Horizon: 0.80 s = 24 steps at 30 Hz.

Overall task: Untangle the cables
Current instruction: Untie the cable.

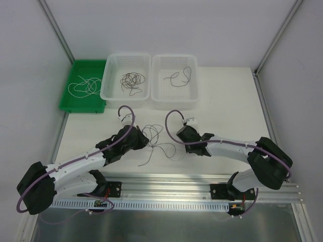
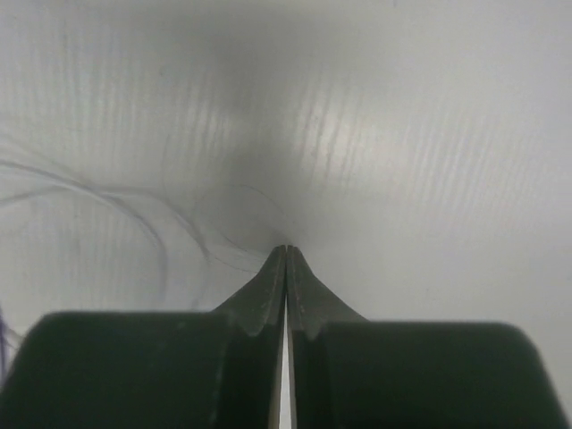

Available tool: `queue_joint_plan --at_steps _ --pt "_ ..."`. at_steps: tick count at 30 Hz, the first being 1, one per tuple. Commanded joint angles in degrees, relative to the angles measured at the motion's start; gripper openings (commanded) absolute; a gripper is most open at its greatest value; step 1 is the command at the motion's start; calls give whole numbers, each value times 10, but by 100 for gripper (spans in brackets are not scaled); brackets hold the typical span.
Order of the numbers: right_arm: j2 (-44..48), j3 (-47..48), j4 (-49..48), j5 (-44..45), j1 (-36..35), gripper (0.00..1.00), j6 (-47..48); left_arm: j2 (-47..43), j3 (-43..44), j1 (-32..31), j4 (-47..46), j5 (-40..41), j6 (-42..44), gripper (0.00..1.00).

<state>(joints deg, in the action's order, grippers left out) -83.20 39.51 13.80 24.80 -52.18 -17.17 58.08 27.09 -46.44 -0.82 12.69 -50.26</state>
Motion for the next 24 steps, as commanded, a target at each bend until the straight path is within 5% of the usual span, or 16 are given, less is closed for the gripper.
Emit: queue_joint_plan --at_steps 1,6,10,24 --pt "26 -9 79 38 2 1 -8 -30 -8 17 35 34 25 0" --pt "70 -7 78 -4 0 1 19 -33 -2 24 44 23 50 0" --pt "103 -1 56 -55 -15 26 32 -16 3 24 43 4 54 0" --pt "40 44 6 -114 -42 49 76 -15 5 25 45 -8 61 0"
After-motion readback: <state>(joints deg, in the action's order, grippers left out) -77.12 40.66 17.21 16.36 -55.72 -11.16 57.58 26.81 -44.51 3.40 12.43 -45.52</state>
